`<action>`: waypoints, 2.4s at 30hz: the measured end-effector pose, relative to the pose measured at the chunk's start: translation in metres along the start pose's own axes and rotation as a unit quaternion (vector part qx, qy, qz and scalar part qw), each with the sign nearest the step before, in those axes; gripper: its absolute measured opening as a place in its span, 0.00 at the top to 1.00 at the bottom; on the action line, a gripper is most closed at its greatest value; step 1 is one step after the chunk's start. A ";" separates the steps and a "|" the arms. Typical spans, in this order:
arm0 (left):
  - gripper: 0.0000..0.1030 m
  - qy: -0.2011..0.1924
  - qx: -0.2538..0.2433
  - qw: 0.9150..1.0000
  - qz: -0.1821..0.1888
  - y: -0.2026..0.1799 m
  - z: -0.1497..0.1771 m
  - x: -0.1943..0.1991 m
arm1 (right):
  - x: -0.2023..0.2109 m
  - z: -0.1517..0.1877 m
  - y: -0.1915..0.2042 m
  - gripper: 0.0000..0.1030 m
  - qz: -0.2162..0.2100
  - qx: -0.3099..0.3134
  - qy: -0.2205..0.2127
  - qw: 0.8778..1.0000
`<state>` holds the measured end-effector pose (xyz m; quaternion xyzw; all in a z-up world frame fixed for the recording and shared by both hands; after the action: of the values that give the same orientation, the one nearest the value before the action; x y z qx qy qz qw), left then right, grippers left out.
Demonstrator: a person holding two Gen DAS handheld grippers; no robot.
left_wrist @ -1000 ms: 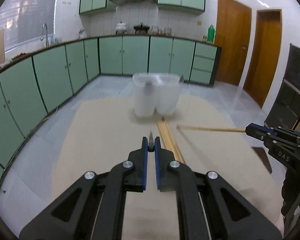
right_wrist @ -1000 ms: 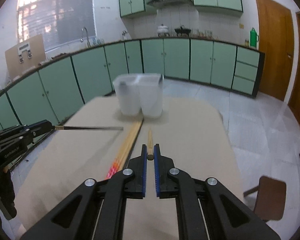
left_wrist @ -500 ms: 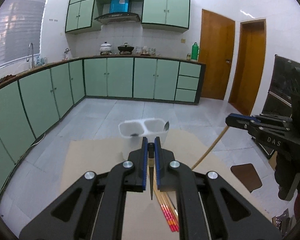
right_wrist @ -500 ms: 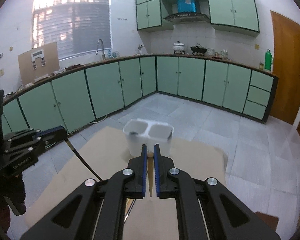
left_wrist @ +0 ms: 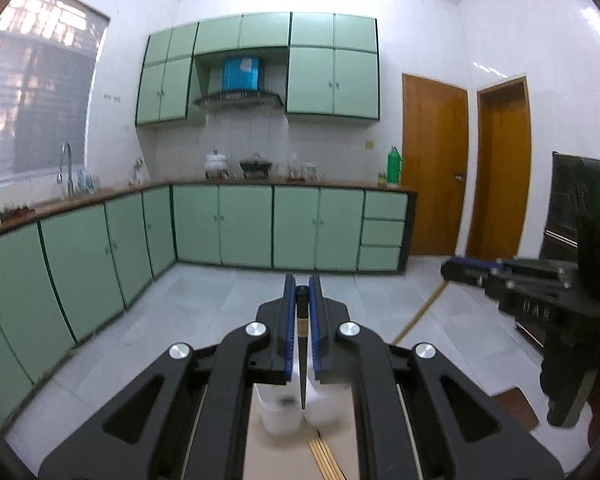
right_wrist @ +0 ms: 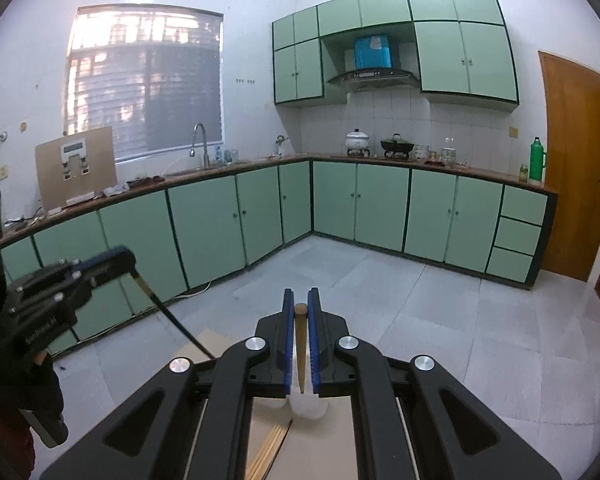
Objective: Organize utensils
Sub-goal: 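Lower both chopsticks into the white holder and open both grippers, then move the right gripper back to the chopstick bundle and grasp a black chopstick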
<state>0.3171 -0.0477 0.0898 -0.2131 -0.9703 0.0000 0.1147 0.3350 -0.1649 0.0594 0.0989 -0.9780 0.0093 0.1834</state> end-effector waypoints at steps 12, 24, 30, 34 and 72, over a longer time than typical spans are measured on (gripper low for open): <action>0.94 0.054 0.008 0.998 -0.019 0.026 0.046 -0.102 | -0.094 0.032 -0.011 0.94 0.025 0.003 0.047 0.999; 0.87 0.118 0.013 0.993 -0.027 0.055 0.096 -0.139 | -0.142 0.086 -0.022 0.92 0.035 -0.012 0.116 0.993; 0.59 0.087 0.026 0.995 -0.034 0.062 0.080 -0.107 | -0.116 0.078 -0.048 0.63 0.051 -0.043 0.090 0.994; 0.47 0.064 0.035 0.997 -0.038 0.059 0.075 -0.066 | -0.085 0.079 -0.063 0.44 0.068 -0.053 0.072 0.994; 0.15 0.254 0.076 0.959 -0.096 0.031 0.357 0.054 | 0.003 0.364 0.043 0.28 0.057 -0.038 0.239 0.969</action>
<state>0.2022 0.0203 -0.2475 -0.1021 -0.9222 0.0084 0.3730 0.1943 -0.1435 -0.2786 0.0310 -0.9093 0.0058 0.4149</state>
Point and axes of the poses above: each gripper's, at about its wrist camera, not at the fingertips, and x roughly against the way its jaws point, y to its left, z to its underside, the point moved 10 cm from there along -x, roughly the way its jaws point, and after that the axes turned 7 degrees about z, right-handed, at the moved point
